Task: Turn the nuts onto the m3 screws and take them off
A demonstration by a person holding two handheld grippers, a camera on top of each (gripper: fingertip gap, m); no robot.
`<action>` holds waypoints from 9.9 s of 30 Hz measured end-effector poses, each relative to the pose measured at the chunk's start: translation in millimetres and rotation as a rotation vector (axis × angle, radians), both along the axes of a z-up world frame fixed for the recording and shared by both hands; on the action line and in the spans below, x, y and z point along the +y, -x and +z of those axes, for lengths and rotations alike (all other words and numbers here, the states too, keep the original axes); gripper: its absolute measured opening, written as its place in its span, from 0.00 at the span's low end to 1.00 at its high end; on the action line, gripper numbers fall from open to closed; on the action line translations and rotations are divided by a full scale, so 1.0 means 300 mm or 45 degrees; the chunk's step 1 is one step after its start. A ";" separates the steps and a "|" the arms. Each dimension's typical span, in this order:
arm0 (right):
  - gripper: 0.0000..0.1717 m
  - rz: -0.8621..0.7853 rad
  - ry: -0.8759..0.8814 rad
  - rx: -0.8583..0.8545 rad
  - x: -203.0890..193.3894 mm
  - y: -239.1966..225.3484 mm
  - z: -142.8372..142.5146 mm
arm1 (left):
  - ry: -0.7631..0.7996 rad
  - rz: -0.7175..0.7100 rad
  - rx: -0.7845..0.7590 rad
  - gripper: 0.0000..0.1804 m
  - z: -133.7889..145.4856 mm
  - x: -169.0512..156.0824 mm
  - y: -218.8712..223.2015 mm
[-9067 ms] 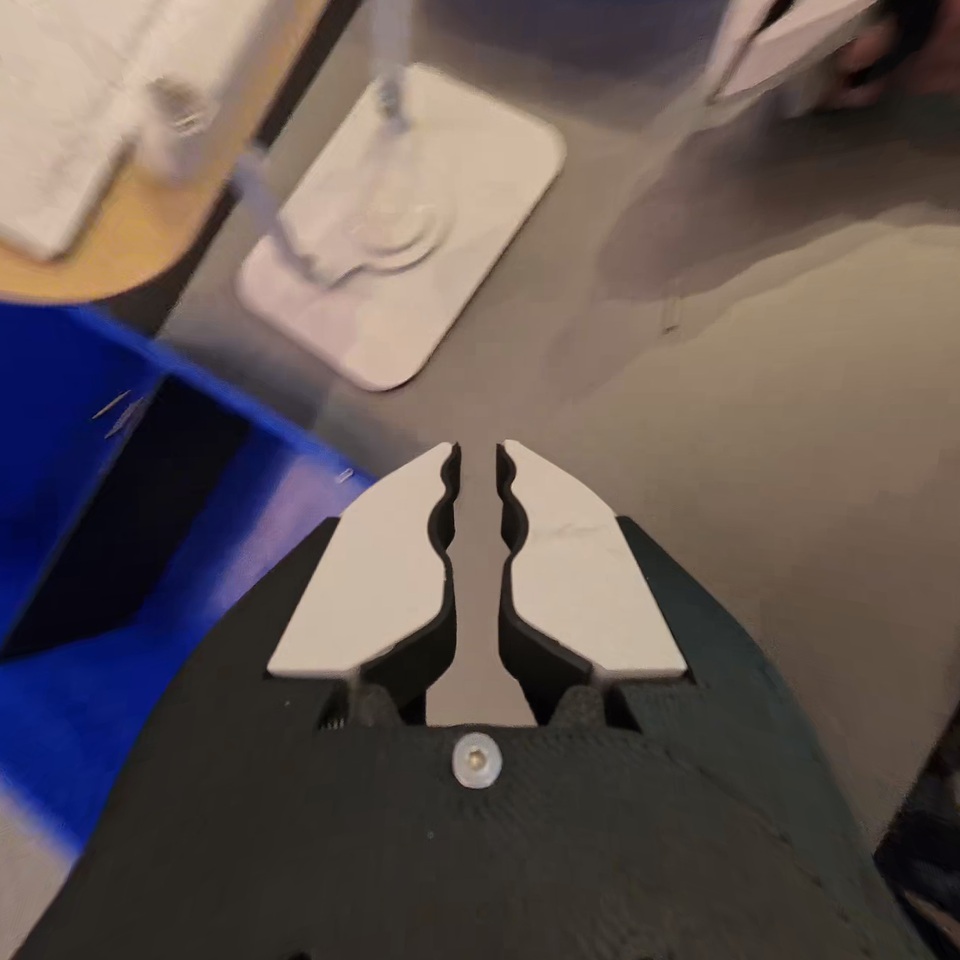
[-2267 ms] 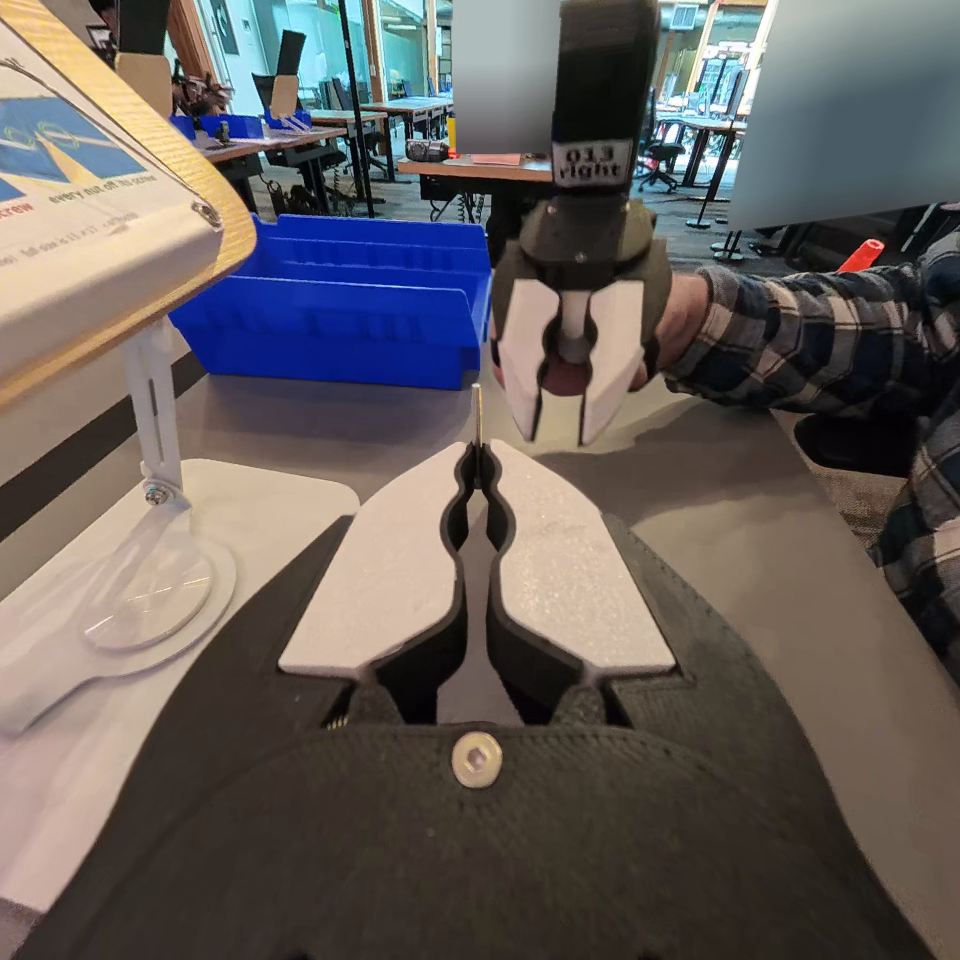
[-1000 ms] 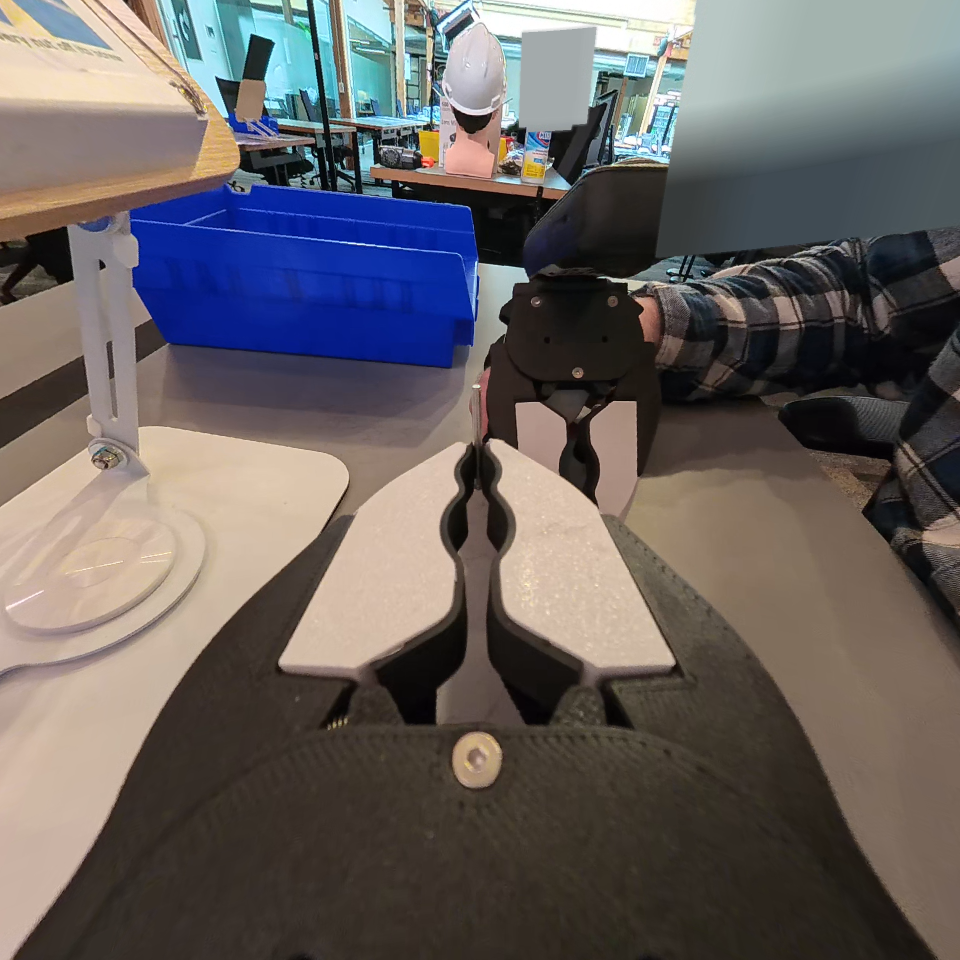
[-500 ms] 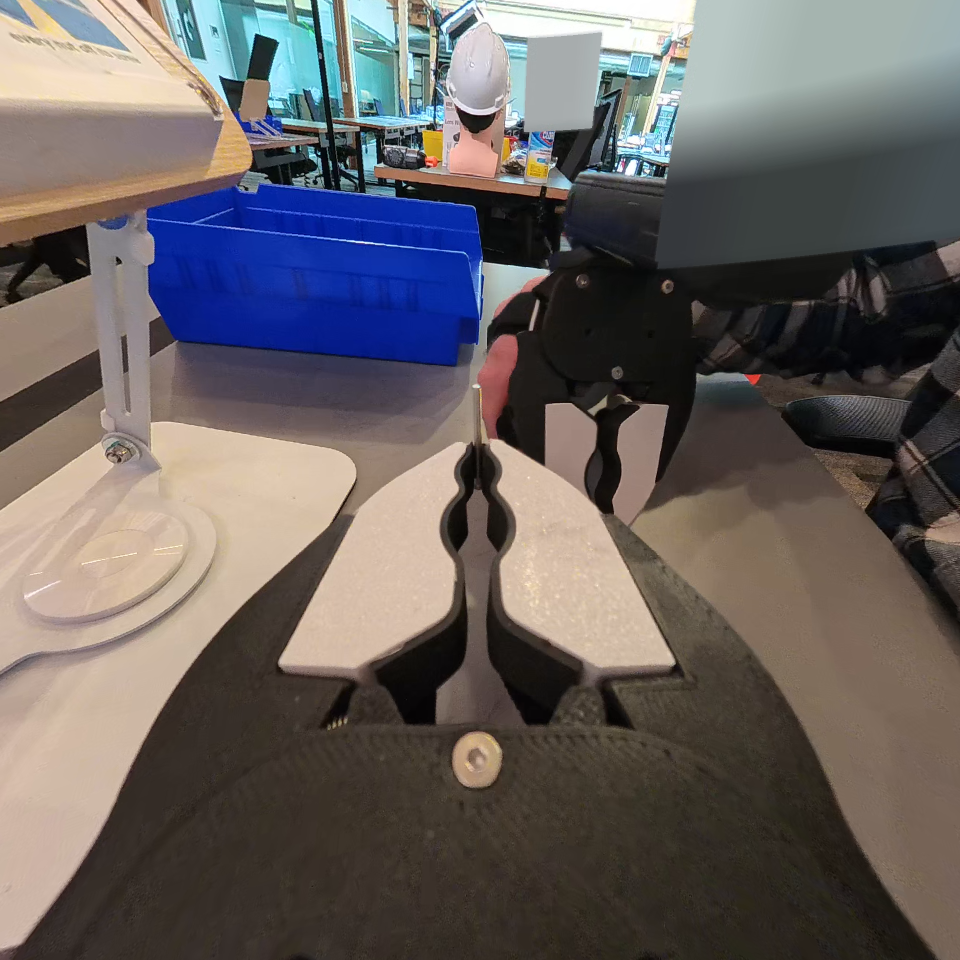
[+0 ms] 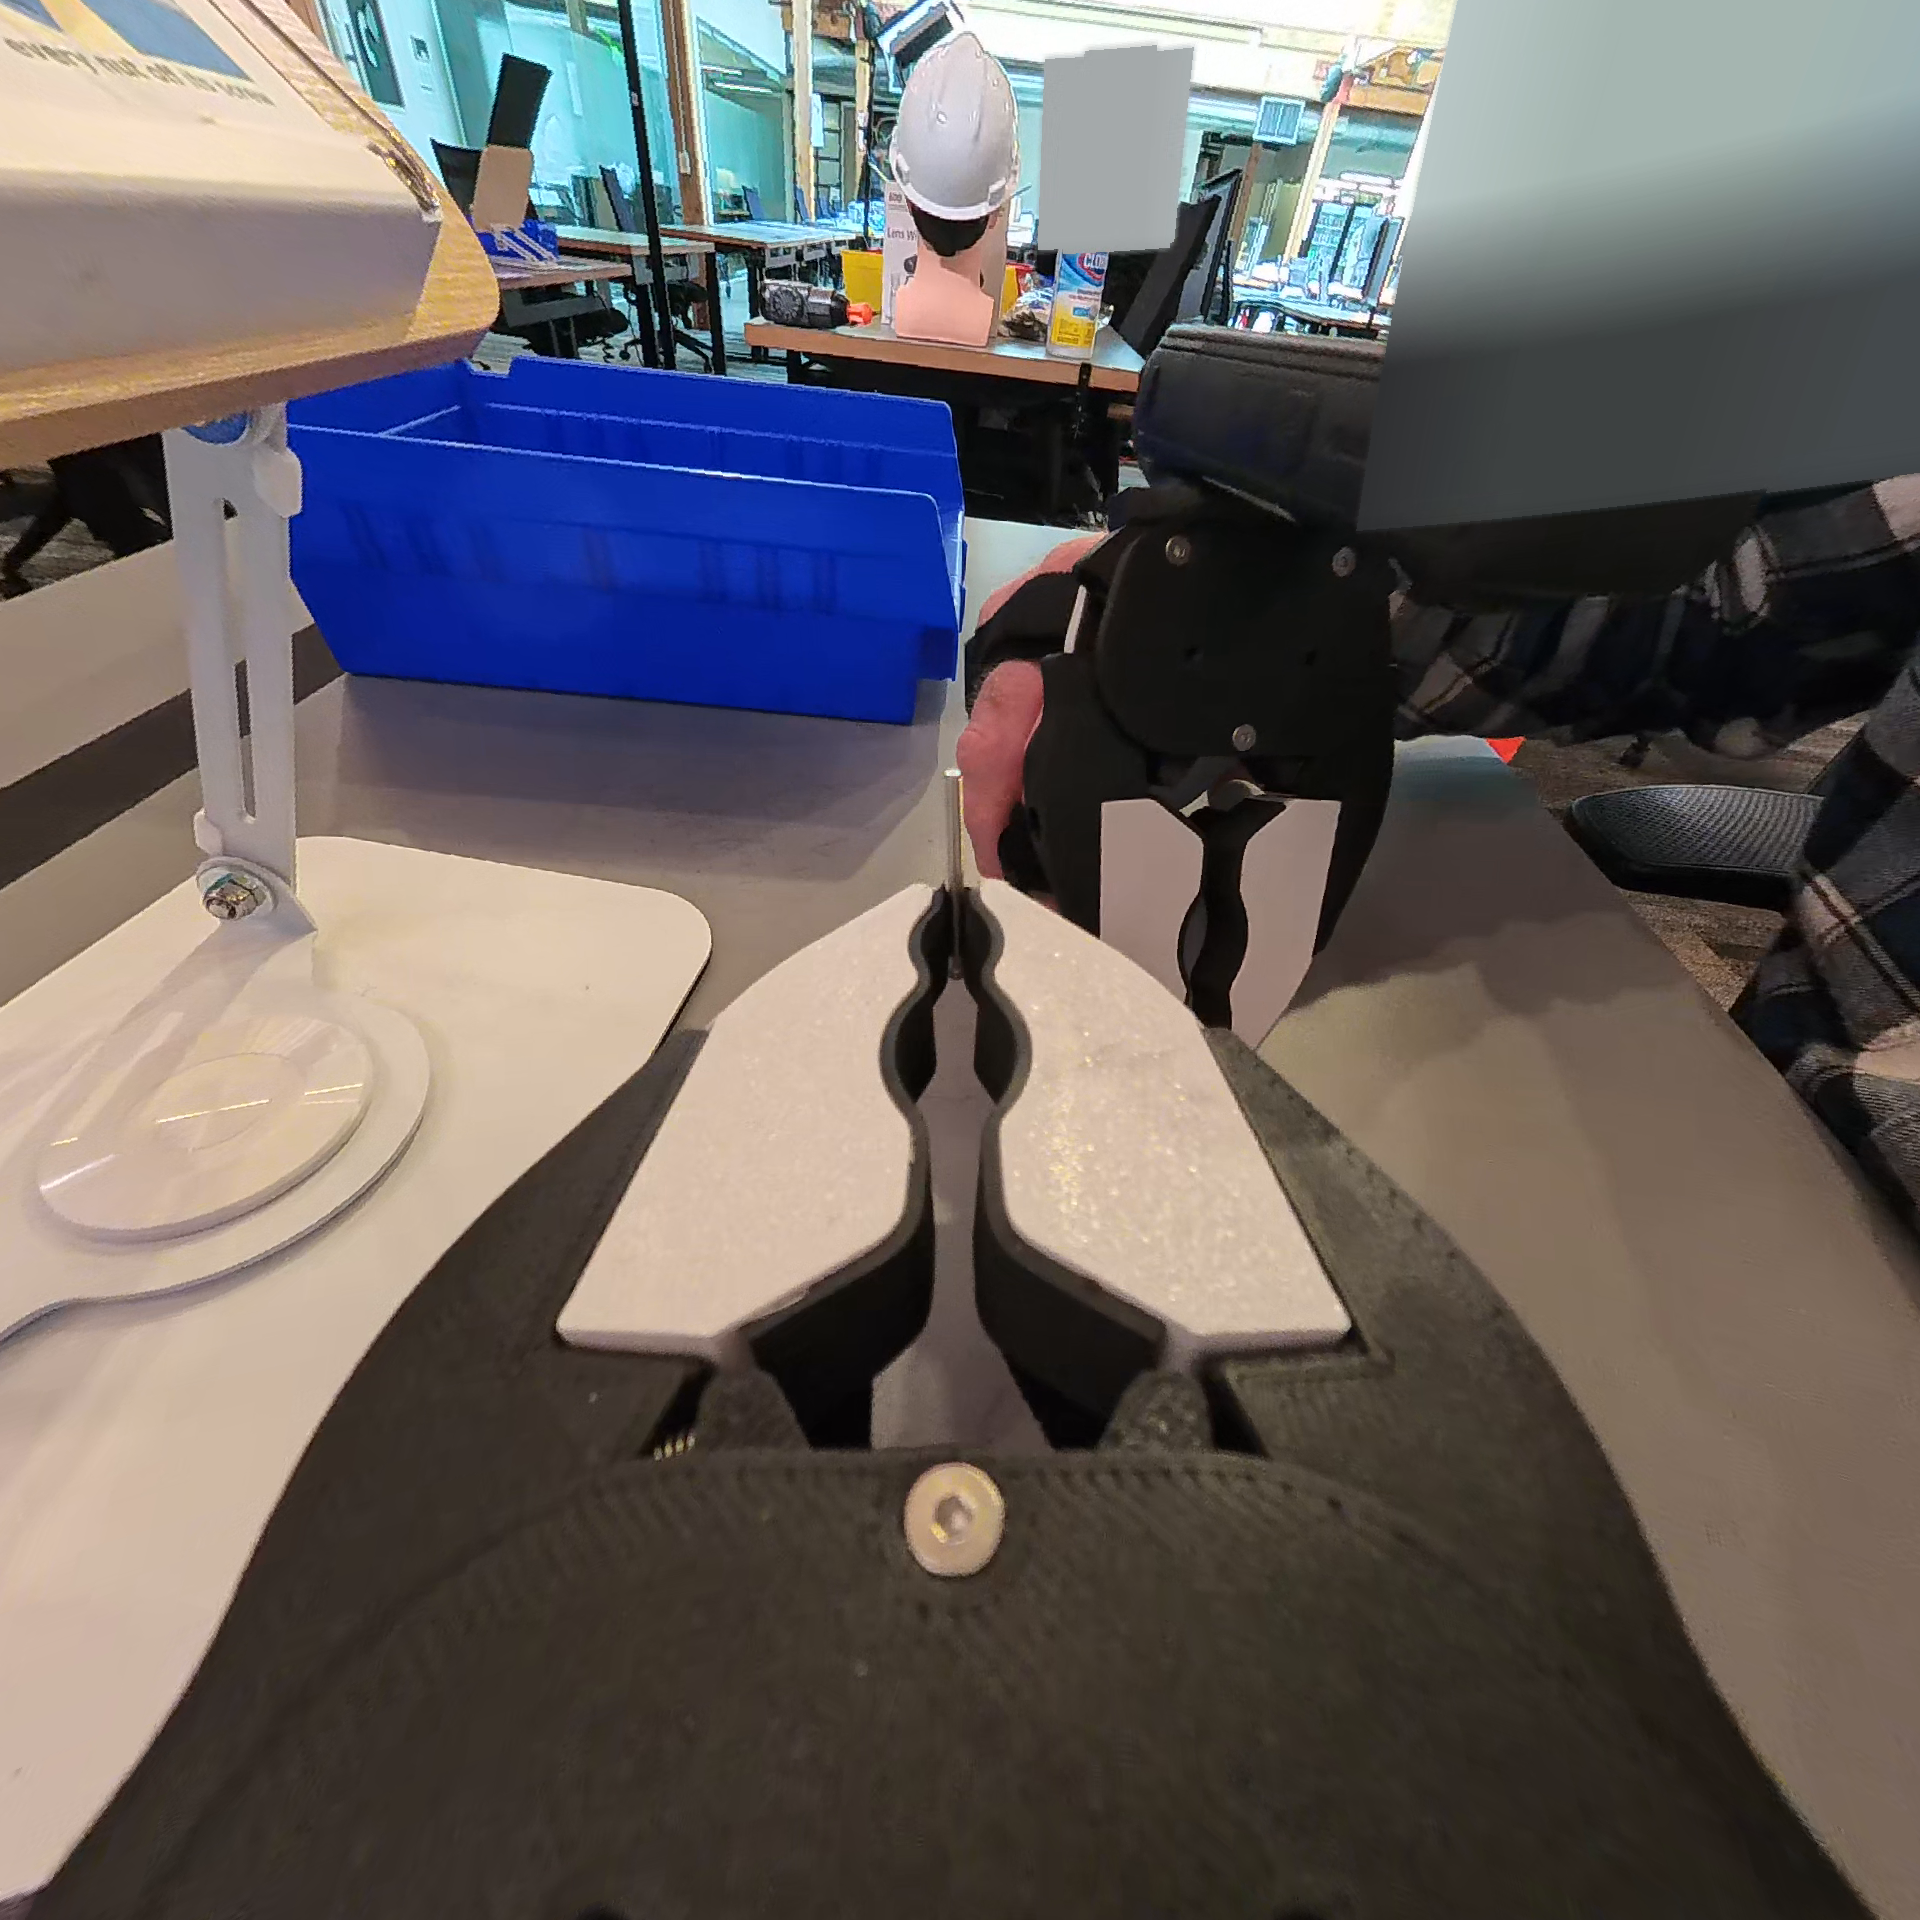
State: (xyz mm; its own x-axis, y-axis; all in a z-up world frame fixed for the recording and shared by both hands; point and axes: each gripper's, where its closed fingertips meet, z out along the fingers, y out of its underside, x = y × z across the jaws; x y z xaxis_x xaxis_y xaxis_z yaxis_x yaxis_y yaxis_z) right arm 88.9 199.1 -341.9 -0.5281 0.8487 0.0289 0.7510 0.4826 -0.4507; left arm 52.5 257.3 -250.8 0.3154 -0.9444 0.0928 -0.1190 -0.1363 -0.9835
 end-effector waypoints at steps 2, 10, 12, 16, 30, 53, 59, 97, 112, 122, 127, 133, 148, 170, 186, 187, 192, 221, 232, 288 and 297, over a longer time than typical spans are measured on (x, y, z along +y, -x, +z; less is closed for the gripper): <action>0.03 -0.007 0.005 0.008 -0.001 -0.001 0.001 | 0.000 0.000 -0.001 0.01 0.000 0.000 -0.001; 0.03 -0.019 0.015 0.054 0.006 -0.002 0.044 | -0.002 -0.007 -0.001 0.01 0.000 -0.004 -0.009; 0.03 -0.020 0.016 0.074 0.012 -0.005 0.077 | -0.001 -0.009 -0.002 0.01 0.001 -0.005 -0.011; 0.03 -0.030 0.008 0.150 0.039 -0.007 0.189 | -0.003 -0.015 -0.006 0.01 0.004 -0.009 -0.018; 0.03 0.030 0.001 0.326 0.122 0.081 0.463 | -0.009 -0.087 -0.013 0.01 0.014 -0.047 -0.060; 0.03 0.088 0.013 0.247 0.119 0.103 0.419 | -0.019 -0.116 0.011 0.01 0.013 -0.065 -0.082; 0.03 0.092 0.003 0.229 0.119 0.101 0.415 | -0.026 -0.106 0.025 0.01 0.009 -0.062 -0.084; 0.03 -0.559 0.052 0.160 0.178 0.122 0.396 | -0.073 0.102 0.118 0.01 -0.011 0.005 -0.074; 0.04 -0.532 0.000 0.107 0.180 0.115 0.382 | -0.059 0.079 0.104 0.01 -0.010 0.000 -0.082; 0.12 -0.537 0.009 0.182 0.189 0.116 0.413 | -0.045 0.070 0.094 0.01 -0.012 0.000 -0.081; 0.12 -0.593 0.083 0.252 0.207 0.074 0.431 | -0.047 0.051 0.098 0.01 -0.015 -0.008 -0.083; 0.10 -0.702 0.253 0.362 0.195 -0.095 0.390 | -0.020 0.042 0.080 0.01 -0.019 -0.012 -0.079; 0.14 -0.357 0.750 0.362 -0.325 -0.365 0.187 | 0.021 0.090 0.062 0.01 -0.022 0.025 -0.062; 0.09 -0.458 0.353 0.236 -0.288 -0.289 0.020 | 0.022 0.089 0.034 0.01 -0.013 0.032 -0.103; 0.04 -0.397 0.077 0.077 -0.290 -0.285 0.008 | 0.020 0.056 0.040 0.01 -0.013 0.028 -0.119; 0.03 -0.378 0.053 0.054 -0.290 -0.285 0.007 | 0.020 0.054 0.040 0.01 -0.013 0.027 -0.120; 0.03 -0.305 -0.009 -0.028 -0.292 -0.282 0.005 | 0.022 0.055 0.036 0.01 -0.011 0.027 -0.118; 0.03 -0.120 0.013 0.223 0.094 0.008 0.431 | -0.043 -0.072 0.081 0.01 -0.019 -0.075 -0.191; 0.03 -0.100 -0.012 0.184 0.099 0.000 0.409 | -0.043 -0.089 0.070 0.01 -0.016 -0.082 -0.191; 0.03 -0.649 0.027 0.065 0.178 0.034 0.369 | -0.163 0.296 0.284 0.01 -0.040 0.022 -0.138; 0.03 -0.716 0.006 0.054 0.179 0.037 0.372 | -0.149 0.286 0.266 0.01 -0.038 0.019 -0.140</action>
